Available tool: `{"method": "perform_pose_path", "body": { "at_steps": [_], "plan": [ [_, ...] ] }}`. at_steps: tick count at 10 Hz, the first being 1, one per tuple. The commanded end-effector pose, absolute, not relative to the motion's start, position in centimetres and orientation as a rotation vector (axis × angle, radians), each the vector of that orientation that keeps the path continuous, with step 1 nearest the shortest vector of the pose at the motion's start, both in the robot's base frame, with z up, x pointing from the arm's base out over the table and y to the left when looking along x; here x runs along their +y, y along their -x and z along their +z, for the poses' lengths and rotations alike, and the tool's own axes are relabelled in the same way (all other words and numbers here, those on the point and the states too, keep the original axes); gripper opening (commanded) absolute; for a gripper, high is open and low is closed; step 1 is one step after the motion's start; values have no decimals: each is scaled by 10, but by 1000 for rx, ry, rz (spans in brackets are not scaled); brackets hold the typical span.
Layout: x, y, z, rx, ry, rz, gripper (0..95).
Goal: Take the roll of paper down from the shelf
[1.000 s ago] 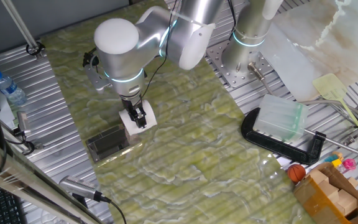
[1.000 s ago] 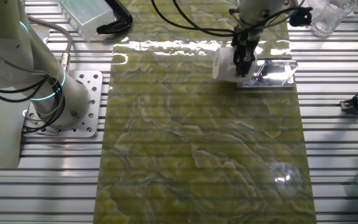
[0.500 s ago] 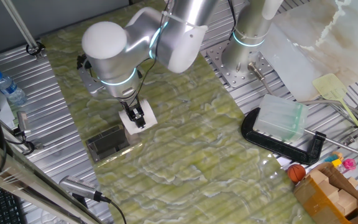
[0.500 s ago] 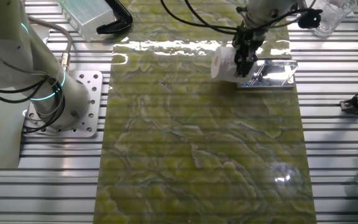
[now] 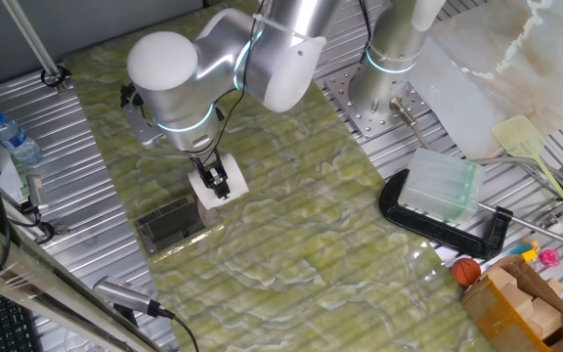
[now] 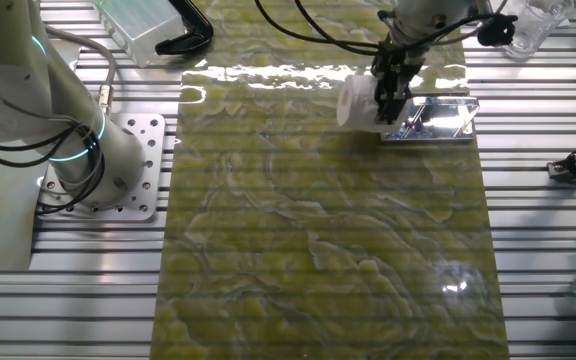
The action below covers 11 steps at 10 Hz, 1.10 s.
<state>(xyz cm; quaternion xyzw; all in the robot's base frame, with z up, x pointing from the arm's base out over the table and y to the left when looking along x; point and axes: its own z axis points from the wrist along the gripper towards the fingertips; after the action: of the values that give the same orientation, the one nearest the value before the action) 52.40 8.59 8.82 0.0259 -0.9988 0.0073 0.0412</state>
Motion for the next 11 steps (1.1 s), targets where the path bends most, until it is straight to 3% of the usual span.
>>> {"method": "perform_pose_path", "body": {
  "at_steps": [1, 3, 4, 5, 7, 8, 9, 11],
  "plan": [
    [85, -522, 87, -3052, -84, 23, 0],
    [82, -518, 86, -3076, -117, 22, 0],
    [82, -518, 86, -3082, -133, 21, 190],
    [82, -518, 86, -3082, -139, 22, 190],
    [82, -518, 86, -3079, -153, 23, 570],
    [82, -518, 86, -3077, -176, 22, 570],
    [82, -518, 86, -3077, -180, 22, 760],
    [82, -518, 86, -3077, -189, 21, 760]
  ]
}}
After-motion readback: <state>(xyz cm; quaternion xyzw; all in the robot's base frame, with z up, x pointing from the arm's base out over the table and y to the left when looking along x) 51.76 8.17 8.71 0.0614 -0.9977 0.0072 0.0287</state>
